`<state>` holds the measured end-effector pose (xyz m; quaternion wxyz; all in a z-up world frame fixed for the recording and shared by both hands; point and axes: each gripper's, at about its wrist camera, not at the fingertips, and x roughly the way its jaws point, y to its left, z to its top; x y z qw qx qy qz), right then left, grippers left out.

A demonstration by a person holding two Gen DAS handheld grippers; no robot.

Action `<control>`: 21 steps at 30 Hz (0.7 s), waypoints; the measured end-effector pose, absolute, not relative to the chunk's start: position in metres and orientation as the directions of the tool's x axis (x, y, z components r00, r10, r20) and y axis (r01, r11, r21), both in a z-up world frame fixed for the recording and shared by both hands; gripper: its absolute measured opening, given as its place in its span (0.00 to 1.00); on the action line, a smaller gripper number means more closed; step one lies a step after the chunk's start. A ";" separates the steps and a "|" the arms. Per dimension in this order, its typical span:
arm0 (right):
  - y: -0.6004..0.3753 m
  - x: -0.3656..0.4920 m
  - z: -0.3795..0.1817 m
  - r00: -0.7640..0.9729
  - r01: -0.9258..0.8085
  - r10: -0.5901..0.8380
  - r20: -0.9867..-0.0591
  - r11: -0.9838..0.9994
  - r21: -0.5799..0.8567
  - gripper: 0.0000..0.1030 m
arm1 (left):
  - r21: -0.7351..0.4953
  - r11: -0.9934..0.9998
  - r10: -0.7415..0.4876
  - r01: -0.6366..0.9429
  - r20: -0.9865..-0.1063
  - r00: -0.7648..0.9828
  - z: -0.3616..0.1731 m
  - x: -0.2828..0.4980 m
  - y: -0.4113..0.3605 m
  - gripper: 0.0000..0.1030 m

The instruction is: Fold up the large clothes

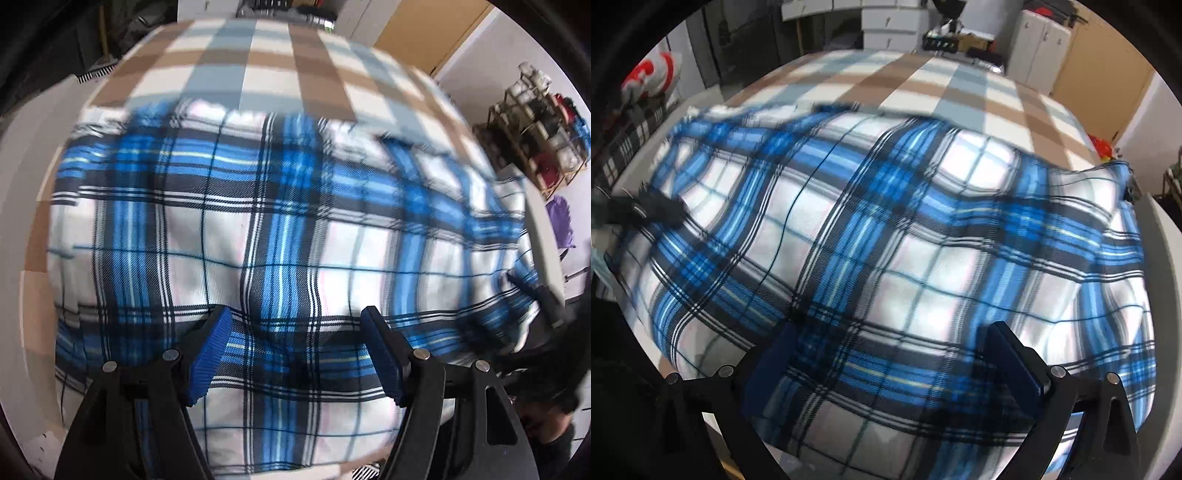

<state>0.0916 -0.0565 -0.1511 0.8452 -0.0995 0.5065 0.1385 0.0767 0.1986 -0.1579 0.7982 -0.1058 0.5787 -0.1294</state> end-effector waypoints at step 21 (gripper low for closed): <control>-0.144 0.142 -0.110 0.440 -0.079 0.270 -0.856 0.962 0.263 1.00 | -0.419 0.887 -0.463 0.196 -0.809 0.364 -0.130 0.051 0.187 0.77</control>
